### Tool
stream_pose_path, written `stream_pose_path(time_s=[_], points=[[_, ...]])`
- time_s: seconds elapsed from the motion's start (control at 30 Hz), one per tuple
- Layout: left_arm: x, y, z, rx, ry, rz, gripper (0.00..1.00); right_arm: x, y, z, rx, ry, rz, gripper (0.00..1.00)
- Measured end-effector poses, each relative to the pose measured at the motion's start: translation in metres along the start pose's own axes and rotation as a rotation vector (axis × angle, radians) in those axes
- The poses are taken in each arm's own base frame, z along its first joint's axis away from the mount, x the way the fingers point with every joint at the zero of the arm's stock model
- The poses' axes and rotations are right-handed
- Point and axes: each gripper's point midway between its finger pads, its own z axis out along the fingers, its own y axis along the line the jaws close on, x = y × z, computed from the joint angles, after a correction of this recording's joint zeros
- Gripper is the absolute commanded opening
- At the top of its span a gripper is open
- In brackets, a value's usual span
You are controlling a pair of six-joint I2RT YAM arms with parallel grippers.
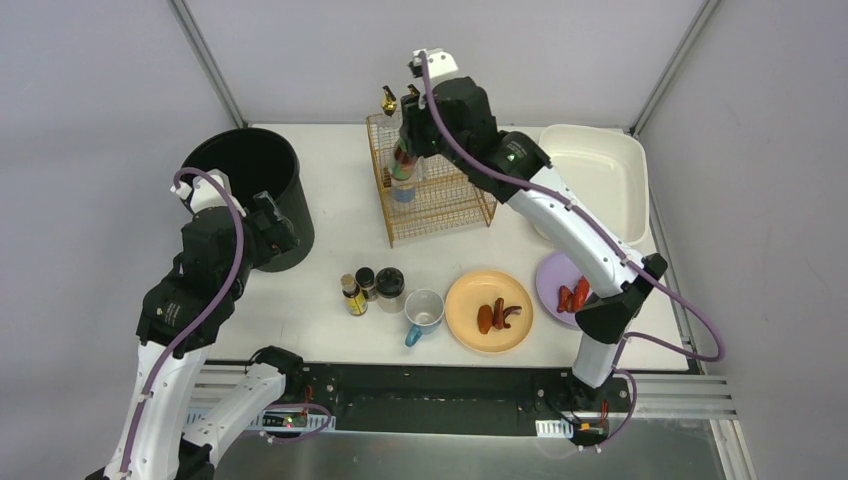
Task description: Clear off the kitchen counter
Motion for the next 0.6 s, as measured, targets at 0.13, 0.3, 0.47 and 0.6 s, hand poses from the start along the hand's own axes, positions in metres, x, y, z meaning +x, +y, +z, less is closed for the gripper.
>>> stream_pose_path(time_s=[0.13,0.3,0.47,0.6], points=[[0.000,-0.001,0.002,-0.002,0.004,0.002,1.00,-0.008,-0.038,0.004,0.072,-0.013,0.019,0.00],[0.000,-0.002,0.003,-0.002,0.004,0.002,0.99,-0.010,-0.074,0.007,0.137,-0.006,0.031,0.00],[-0.002,-0.003,0.003,0.002,-0.002,-0.001,1.00,-0.016,-0.099,0.014,0.180,-0.018,0.049,0.00],[-0.002,-0.003,0.003,0.001,-0.002,0.003,1.00,-0.015,-0.111,0.025,0.200,-0.017,0.056,0.00]])
